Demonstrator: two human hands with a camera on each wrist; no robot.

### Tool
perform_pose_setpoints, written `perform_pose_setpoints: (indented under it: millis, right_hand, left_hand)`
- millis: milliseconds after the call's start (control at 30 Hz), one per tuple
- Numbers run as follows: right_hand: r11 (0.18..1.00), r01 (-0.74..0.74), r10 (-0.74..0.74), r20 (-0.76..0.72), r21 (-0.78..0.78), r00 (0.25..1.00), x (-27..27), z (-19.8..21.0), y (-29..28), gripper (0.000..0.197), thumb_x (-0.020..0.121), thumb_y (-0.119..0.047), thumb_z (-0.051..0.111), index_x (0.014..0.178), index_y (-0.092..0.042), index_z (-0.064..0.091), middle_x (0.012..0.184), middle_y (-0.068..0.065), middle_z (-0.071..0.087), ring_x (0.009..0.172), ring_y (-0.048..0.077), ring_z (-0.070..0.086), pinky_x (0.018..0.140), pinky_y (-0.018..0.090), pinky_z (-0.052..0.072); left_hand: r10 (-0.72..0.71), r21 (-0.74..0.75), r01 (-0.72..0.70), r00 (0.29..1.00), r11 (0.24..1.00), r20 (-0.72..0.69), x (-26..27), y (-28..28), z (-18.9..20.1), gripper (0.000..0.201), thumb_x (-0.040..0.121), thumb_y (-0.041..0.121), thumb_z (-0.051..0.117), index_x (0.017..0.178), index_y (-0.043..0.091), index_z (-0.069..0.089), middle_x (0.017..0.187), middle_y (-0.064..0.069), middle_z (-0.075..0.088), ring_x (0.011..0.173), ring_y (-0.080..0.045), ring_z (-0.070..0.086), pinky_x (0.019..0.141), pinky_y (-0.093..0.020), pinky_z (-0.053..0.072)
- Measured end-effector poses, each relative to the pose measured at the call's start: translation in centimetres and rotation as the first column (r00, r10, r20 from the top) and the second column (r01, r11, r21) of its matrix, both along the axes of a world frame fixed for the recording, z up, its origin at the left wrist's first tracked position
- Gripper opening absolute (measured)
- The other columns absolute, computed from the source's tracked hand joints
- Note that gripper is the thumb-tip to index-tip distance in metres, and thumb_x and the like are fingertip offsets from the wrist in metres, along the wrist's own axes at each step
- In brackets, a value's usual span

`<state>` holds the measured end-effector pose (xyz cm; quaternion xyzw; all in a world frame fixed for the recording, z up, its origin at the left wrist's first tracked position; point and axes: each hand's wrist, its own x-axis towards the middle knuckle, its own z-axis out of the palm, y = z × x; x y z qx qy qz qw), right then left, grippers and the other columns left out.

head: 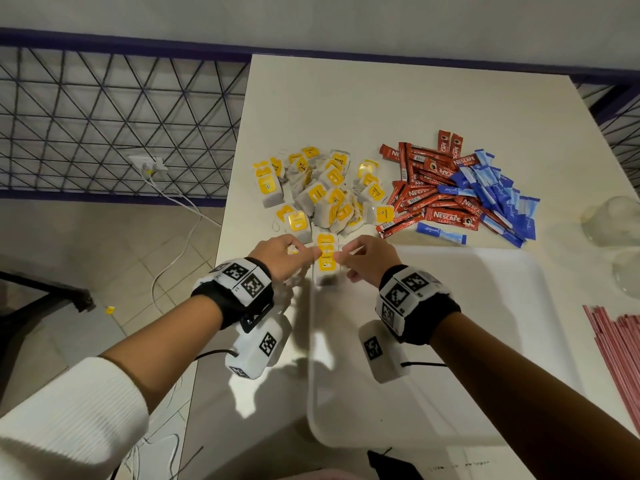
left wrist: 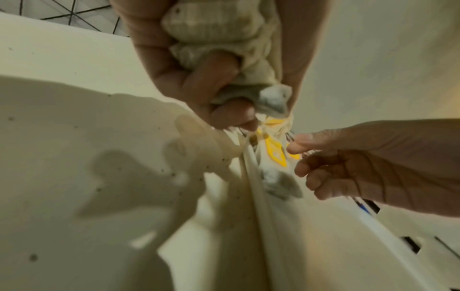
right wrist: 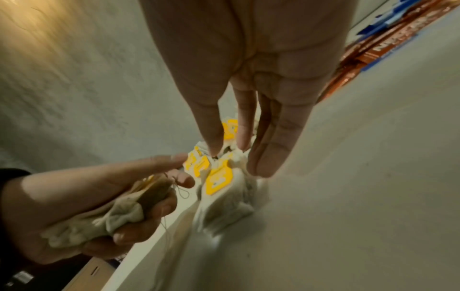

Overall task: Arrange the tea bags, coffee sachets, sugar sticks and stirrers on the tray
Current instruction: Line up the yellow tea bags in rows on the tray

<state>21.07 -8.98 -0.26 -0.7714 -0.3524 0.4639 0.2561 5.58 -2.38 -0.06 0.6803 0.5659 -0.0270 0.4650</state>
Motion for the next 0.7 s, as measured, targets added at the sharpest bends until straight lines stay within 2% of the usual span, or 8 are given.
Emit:
perform_pose_setpoints:
  millis: [100, 167, 267, 367, 467, 567, 667, 700]
  right_hand:
    - [0.994, -0.101, 0.103, -0.06, 0.038, 0.993, -0.3, 1.6, -0.2, 0.025, 0.082, -0.028, 0.066, 0.094, -0.008, 0.059, 0.068, 0.002, 0.059, 0.061, 0.017, 0.058, 0.07, 0.033, 0.054]
    - [0.989, -0.146, 0.151, -0.202, 0.038, 0.968, -1.0, 2.8, -0.5, 0.024, 0.083, -0.028, 0.066, 0.093, -0.008, 0.058, 0.068, 0.003, 0.058, 0.06, 0.017, 0.057, 0.066, 0.033, 0.053]
    - [0.984, -0.174, 0.177, -0.293, 0.036, 0.939, -1.9, 3.5, -1.0, 0.023, 0.084, -0.029, 0.065, 0.089, -0.009, 0.055, 0.064, 0.001, 0.055, 0.054, 0.013, 0.053, 0.057, 0.027, 0.052]
    - [0.985, -0.169, 0.167, -0.322, 0.024, 0.932, -2.4, 3.4, -1.3, 0.025, 0.083, -0.031, 0.066, 0.085, -0.009, 0.055, 0.063, 0.001, 0.052, 0.049, 0.01, 0.049, 0.048, 0.023, 0.049]
    - [0.987, -0.161, 0.16, -0.33, 0.023, 0.93, -2.4, 3.5, -1.5, 0.017, 0.085, -0.02, 0.065, 0.077, -0.009, 0.055, 0.062, 0.002, 0.052, 0.05, 0.011, 0.048, 0.043, 0.019, 0.046]
    - [0.994, -0.108, 0.109, -0.388, 0.023, 0.915, -2.0, 3.7, -1.6, 0.016, 0.087, -0.011, 0.062, 0.073, -0.011, 0.054, 0.062, 0.004, 0.05, 0.05, 0.012, 0.045, 0.042, 0.019, 0.042]
    - [0.999, -0.042, 0.048, -0.461, 0.024, 0.886, -1.3, 4.0, -1.8, 0.016, 0.087, -0.01, 0.061, 0.074, -0.01, 0.052, 0.062, 0.006, 0.05, 0.05, 0.012, 0.046, 0.045, 0.022, 0.043]
    - [0.999, -0.032, 0.04, -0.482, 0.026, 0.875, -1.1, 4.1, -2.0, 0.016, 0.087, -0.01, 0.061, 0.074, -0.01, 0.052, 0.063, 0.006, 0.05, 0.051, 0.013, 0.047, 0.046, 0.023, 0.044]
  left_hand:
    - [0.068, -0.144, -0.056, 0.995, 0.988, 0.079, 0.0, -0.1, 1.1, 0.046, 0.093, 0.058, 0.03, 0.09, 0.027, 0.064, 0.111, -0.004, 0.056, 0.102, -0.022, 0.054, 0.081, -0.03, 0.043]
    - [0.167, -0.272, -0.119, 0.973, 0.955, 0.16, 0.0, -0.5, 2.1, 0.053, 0.096, 0.055, 0.019, 0.084, 0.026, 0.062, 0.109, -0.007, 0.056, 0.102, -0.023, 0.053, 0.091, -0.033, 0.043]
    - [0.341, -0.463, -0.209, 0.914, 0.861, 0.221, -0.1, -1.1, 3.1, 0.059, 0.095, 0.058, 0.015, 0.083, 0.022, 0.06, 0.105, -0.01, 0.057, 0.082, -0.022, 0.058, 0.066, -0.026, 0.048]
    - [0.375, -0.531, -0.219, 0.903, 0.819, 0.207, -0.1, -1.6, 3.5, 0.063, 0.091, 0.065, 0.016, 0.09, 0.022, 0.062, 0.131, -0.011, 0.047, 0.107, -0.028, 0.054, 0.063, -0.027, 0.045]
    - [0.403, -0.613, -0.2, 0.89, 0.765, 0.213, 0.0, -2.4, 4.2, 0.058, 0.089, 0.066, 0.023, 0.095, 0.02, 0.059, 0.103, -0.007, 0.058, 0.07, -0.02, 0.057, 0.049, -0.022, 0.043]
    - [0.375, -0.649, -0.091, 0.872, 0.755, 0.313, -0.1, -3.2, 4.4, 0.042, 0.093, 0.051, 0.034, 0.089, 0.017, 0.058, 0.067, -0.001, 0.061, 0.048, -0.013, 0.056, 0.038, -0.015, 0.042]
    - [0.369, -0.574, -0.089, 0.843, 0.814, 0.392, -0.2, -4.1, 4.5, 0.007, 0.093, 0.021, 0.051, 0.092, 0.018, 0.058, 0.074, 0.0, 0.06, 0.042, -0.007, 0.055, 0.034, -0.015, 0.042]
    - [0.404, -0.562, -0.125, 0.82, 0.818, 0.405, -0.3, -4.3, 4.2, 0.009, 0.09, 0.011, 0.054, 0.095, 0.018, 0.056, 0.074, -0.001, 0.06, 0.041, -0.007, 0.056, 0.033, -0.015, 0.042]
